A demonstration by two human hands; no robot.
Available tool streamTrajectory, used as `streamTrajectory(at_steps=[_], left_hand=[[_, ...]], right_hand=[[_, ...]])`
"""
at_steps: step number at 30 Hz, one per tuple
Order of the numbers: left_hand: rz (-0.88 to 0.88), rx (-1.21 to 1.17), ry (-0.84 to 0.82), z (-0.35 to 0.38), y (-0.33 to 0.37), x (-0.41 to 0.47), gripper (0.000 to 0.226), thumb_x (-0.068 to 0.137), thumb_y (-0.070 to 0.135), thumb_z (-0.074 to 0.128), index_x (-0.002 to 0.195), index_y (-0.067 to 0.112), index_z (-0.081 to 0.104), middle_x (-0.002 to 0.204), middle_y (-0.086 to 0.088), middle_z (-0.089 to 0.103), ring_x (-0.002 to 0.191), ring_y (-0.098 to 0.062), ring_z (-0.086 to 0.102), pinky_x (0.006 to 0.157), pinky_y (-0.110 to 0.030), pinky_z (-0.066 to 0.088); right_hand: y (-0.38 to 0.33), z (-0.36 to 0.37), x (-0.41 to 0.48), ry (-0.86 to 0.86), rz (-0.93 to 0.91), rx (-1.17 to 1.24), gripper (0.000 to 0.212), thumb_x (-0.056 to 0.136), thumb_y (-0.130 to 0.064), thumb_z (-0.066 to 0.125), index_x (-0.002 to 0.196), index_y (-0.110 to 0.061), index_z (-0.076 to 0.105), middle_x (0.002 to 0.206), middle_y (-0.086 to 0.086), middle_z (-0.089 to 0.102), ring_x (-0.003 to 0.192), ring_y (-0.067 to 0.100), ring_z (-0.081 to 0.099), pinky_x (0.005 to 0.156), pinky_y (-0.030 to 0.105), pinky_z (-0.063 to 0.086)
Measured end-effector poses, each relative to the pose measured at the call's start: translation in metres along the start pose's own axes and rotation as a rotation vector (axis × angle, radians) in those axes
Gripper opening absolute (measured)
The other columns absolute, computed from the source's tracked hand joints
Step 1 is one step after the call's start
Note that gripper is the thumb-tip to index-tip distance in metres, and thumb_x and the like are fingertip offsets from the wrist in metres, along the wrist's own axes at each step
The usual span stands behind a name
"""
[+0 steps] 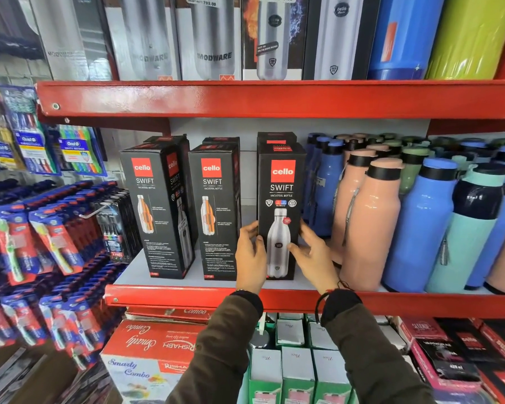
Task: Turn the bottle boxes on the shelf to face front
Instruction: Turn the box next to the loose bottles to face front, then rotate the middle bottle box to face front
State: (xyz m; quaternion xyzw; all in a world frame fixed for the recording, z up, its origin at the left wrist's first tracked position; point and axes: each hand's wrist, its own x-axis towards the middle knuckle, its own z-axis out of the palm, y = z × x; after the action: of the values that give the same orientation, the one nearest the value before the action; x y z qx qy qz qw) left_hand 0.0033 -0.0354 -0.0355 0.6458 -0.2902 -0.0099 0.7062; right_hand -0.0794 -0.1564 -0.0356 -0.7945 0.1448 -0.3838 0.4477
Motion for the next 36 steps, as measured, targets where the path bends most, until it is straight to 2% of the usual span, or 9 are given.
streamTrajectory(at_steps=[3, 6, 9, 12, 16, 23, 26, 29, 36], left_hand=[[0.004, 0.001, 0.007, 0.0, 0.0, -0.001, 0.034, 0.104, 0.004, 0.042, 0.136, 0.012, 0.05, 0.135, -0.006, 0.06, 0.126, -0.017, 0.057, 0.103, -0.02, 0.042], [0.007, 0.027, 0.007, -0.001, 0.001, -0.001, 0.037, 0.103, 0.001, 0.042, 0.138, 0.012, 0.05, 0.135, -0.004, 0.059, 0.125, -0.014, 0.057, 0.104, -0.018, 0.041], [-0.001, 0.055, 0.023, -0.001, 0.002, 0.0, 0.038, 0.102, -0.001, 0.042, 0.136, 0.013, 0.05, 0.126, 0.005, 0.058, 0.11, 0.0, 0.059, 0.088, 0.003, 0.04], [-0.011, 0.073, 0.02, -0.001, 0.003, -0.001, 0.039, 0.102, 0.001, 0.043, 0.138, 0.015, 0.049, 0.127, 0.006, 0.058, 0.114, -0.008, 0.058, 0.095, -0.008, 0.042], [-0.003, 0.092, 0.032, -0.003, 0.005, -0.005, 0.036, 0.103, 0.004, 0.046, 0.137, 0.016, 0.051, 0.127, 0.005, 0.06, 0.118, -0.01, 0.058, 0.108, -0.031, 0.047], [0.151, 0.17, 0.118, -0.018, 0.006, -0.023, 0.034, 0.102, 0.012, 0.051, 0.134, 0.02, 0.054, 0.131, 0.008, 0.061, 0.122, -0.01, 0.06, 0.107, -0.042, 0.051], [0.269, 0.188, 0.14, -0.031, 0.01, -0.025, 0.035, 0.101, 0.01, 0.051, 0.134, 0.025, 0.054, 0.127, 0.008, 0.055, 0.116, -0.016, 0.059, 0.102, -0.044, 0.052], [0.363, 0.234, 0.206, -0.046, 0.011, -0.018, 0.035, 0.101, 0.01, 0.053, 0.134, 0.02, 0.055, 0.133, 0.0, 0.051, 0.127, -0.02, 0.052, 0.108, -0.045, 0.046], [0.209, 0.27, 0.339, -0.084, 0.004, 0.002, 0.053, 0.103, 0.024, 0.052, 0.153, 0.015, 0.036, 0.162, -0.006, 0.03, 0.149, -0.02, 0.029, 0.119, -0.034, 0.023]], right_hand=[[0.001, 0.001, 0.001, 0.005, 0.01, -0.019, 0.062, 0.092, -0.001, 0.063, 0.148, -0.021, 0.044, 0.138, -0.012, 0.054, 0.134, 0.008, 0.047, 0.11, 0.033, 0.044], [0.001, 0.003, 0.001, 0.02, 0.011, -0.037, 0.059, 0.093, -0.003, 0.063, 0.146, -0.021, 0.047, 0.136, -0.011, 0.056, 0.13, 0.007, 0.049, 0.111, 0.033, 0.043], [0.001, 0.005, 0.0, 0.046, 0.014, -0.069, 0.05, 0.094, -0.007, 0.063, 0.142, -0.018, 0.053, 0.136, -0.004, 0.063, 0.127, 0.006, 0.054, 0.101, 0.01, 0.041], [0.001, 0.008, -0.002, 0.118, 0.01, -0.083, 0.041, 0.092, -0.008, 0.067, 0.132, -0.01, 0.061, 0.126, 0.001, 0.069, 0.115, 0.007, 0.06, 0.081, -0.007, 0.037], [0.001, 0.009, -0.008, 0.213, 0.036, -0.064, 0.03, 0.087, -0.01, 0.074, 0.117, -0.007, 0.069, 0.113, 0.004, 0.073, 0.091, 0.0, 0.065, 0.075, -0.004, 0.042], [-0.006, 0.017, -0.023, 0.422, -0.006, 0.002, 0.019, 0.08, -0.014, 0.082, 0.093, -0.014, 0.069, 0.087, 0.0, 0.072, 0.076, 0.007, 0.068, 0.063, 0.007, 0.048], [-0.019, 0.031, -0.028, 0.4, -0.05, 0.044, 0.018, 0.083, -0.015, 0.079, 0.094, -0.022, 0.067, 0.087, -0.007, 0.071, 0.075, 0.006, 0.066, 0.066, 0.01, 0.048], [-0.031, 0.052, -0.03, 0.335, -0.083, 0.069, 0.018, 0.086, -0.016, 0.077, 0.1, -0.024, 0.07, 0.094, -0.015, 0.072, 0.082, 0.0, 0.067, 0.069, 0.006, 0.048], [-0.045, 0.098, -0.025, 0.154, -0.026, 0.03, 0.034, 0.094, -0.014, 0.067, 0.128, -0.012, 0.065, 0.116, -0.003, 0.069, 0.094, -0.017, 0.062, 0.08, 0.003, 0.049]])
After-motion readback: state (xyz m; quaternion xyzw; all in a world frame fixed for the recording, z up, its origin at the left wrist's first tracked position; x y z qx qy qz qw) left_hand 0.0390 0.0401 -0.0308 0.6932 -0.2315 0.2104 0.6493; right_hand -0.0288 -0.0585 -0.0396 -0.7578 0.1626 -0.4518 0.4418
